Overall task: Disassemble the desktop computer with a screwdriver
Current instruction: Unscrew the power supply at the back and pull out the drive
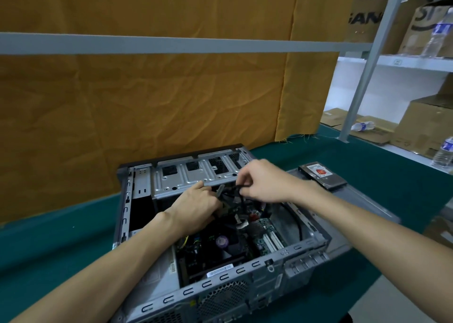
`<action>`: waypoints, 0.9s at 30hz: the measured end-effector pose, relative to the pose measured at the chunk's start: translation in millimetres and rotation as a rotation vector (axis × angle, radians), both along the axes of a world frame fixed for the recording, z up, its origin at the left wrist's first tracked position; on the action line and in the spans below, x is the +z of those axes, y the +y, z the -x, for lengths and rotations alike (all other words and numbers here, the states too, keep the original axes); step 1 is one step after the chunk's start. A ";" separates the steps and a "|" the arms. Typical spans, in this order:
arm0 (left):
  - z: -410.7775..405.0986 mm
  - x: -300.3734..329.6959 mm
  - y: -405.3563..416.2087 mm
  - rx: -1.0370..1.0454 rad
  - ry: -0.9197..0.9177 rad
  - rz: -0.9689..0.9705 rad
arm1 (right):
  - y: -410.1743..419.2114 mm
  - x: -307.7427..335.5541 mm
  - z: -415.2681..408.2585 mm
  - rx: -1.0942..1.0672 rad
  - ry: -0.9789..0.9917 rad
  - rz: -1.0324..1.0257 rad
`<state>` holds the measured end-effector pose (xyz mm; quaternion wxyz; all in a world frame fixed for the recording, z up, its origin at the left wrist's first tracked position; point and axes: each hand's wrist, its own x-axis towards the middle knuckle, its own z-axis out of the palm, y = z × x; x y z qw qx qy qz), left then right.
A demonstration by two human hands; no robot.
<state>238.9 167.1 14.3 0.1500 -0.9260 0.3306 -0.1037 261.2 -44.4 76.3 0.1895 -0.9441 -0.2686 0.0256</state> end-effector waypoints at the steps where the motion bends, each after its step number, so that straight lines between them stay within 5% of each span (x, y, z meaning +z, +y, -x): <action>1: 0.6 -0.1 -0.4 0.002 -0.004 0.020 | -2.4 9.5 0.0 -0.012 0.052 -0.073; 6: -2.3 -3.9 1.7 0.046 -0.035 -0.009 | -13.1 18.4 -1.2 -0.074 0.255 -0.170; 11: -9.3 -5.9 -6.2 0.082 -0.078 0.125 | -27.5 24.9 -19.5 -0.411 -0.003 -0.421; 21: -27.5 7.7 -11.0 0.131 -0.058 0.591 | 8.6 61.4 -48.7 -0.405 0.453 -1.289; 27: -31.3 5.3 -10.4 0.091 -0.097 0.803 | 43.8 63.3 -80.2 -0.376 0.675 -1.398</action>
